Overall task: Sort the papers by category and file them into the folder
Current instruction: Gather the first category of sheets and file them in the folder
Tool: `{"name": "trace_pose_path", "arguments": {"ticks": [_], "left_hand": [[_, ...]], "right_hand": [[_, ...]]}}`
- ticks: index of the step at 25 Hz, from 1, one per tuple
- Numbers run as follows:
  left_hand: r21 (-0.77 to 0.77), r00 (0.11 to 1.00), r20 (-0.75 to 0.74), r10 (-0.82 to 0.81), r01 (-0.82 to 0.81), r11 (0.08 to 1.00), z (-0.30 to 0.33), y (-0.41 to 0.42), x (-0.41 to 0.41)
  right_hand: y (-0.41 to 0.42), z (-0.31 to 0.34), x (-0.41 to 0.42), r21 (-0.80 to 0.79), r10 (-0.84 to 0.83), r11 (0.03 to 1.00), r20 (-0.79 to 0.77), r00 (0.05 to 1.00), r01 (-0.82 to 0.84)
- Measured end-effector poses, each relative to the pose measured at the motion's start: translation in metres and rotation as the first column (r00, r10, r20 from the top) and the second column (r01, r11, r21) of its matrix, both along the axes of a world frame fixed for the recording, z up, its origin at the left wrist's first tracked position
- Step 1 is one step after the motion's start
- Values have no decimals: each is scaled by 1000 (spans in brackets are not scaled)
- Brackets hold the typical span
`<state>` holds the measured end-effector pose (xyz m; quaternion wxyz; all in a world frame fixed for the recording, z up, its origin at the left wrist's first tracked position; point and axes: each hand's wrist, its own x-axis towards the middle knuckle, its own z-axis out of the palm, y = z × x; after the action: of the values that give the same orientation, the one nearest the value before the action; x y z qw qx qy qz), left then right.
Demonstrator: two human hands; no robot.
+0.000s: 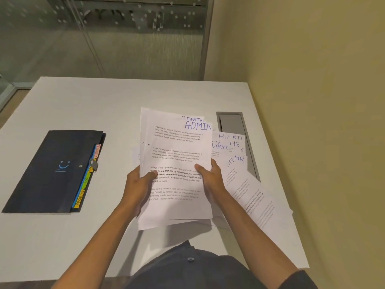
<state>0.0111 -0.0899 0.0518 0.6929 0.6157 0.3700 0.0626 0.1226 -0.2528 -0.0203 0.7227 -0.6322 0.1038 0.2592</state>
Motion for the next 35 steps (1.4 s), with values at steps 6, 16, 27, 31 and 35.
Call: {"name": "trace_pose_path", "arguments": {"ticks": [6,16,27,31,35], "left_hand": [[26,999,-29,-46,46,999,-11,9,-5],[77,997,-75,16,-10,997,-17,18,2],[91,995,-101,17,-8,996,-18,25,-2],[96,996,-88,12,-4,995,-16,23,0],[115,998,-67,9,-1,993,-13,22,-1]], "right_hand": [[-15,-5,1,-216,43,976,115,992,-17],[-77,-67,4,-872,417,453,25,909,-185],[-42,-78,-2,-691,525,669,178,832,-274],[-44,-77,5,-695,575,645,168,800,-317],[-82,-74,30,-934,547,325,56,835,-150]]}}
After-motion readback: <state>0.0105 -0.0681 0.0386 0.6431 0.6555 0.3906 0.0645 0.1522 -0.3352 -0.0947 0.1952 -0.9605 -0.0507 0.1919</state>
